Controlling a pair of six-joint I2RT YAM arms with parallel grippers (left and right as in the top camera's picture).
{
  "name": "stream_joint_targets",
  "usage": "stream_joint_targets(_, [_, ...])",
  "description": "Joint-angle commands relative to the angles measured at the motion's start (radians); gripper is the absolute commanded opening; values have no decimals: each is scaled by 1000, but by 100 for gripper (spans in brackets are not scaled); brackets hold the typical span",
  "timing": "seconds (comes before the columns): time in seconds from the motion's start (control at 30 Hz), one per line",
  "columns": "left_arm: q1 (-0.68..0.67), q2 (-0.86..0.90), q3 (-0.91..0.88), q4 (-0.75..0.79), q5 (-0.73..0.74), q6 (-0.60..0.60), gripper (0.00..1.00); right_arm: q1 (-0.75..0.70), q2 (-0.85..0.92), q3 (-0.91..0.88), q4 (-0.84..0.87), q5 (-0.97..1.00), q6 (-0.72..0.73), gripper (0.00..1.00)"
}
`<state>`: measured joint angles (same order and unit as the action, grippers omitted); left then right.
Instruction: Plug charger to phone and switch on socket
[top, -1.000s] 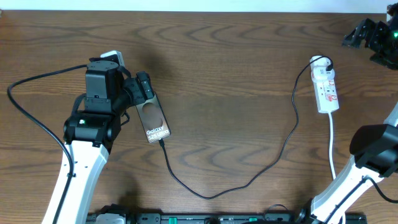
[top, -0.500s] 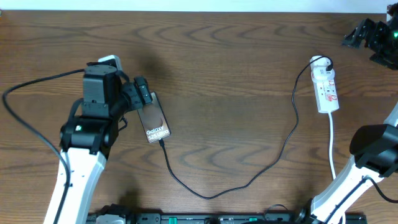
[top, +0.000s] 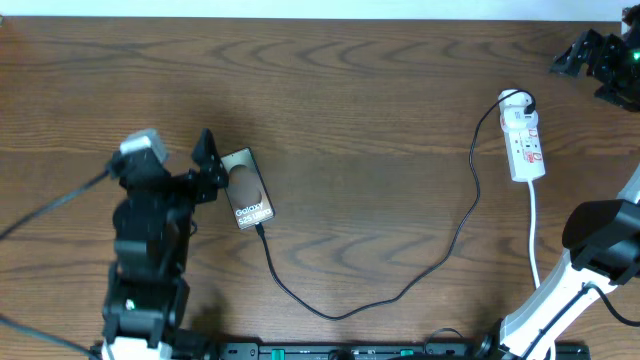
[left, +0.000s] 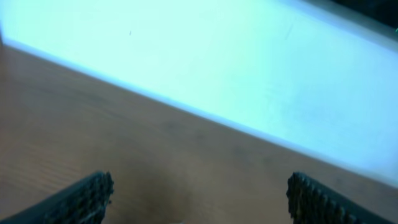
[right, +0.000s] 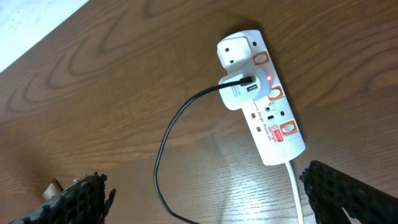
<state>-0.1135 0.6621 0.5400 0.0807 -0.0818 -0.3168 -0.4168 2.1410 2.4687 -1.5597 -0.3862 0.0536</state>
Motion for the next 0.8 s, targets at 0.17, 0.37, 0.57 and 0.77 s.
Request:
stream_joint_targets(0.17, [-4, -306, -233, 217, 112, 336, 91, -4, 8, 17, -4, -9, 13, 99])
stream_joint_targets(0.37, [-3, -433, -306, 205, 96, 377, 91, -4, 8, 17, -4, -9, 13, 99])
stream_joint_targets(0.57, [1, -484, -411, 206, 97, 376, 91, -4, 8, 16, -3, -9, 13, 99])
stream_joint_targets(0.77, [2, -605, -538, 205, 96, 364, 91, -4, 8, 16, -4, -9, 13, 99])
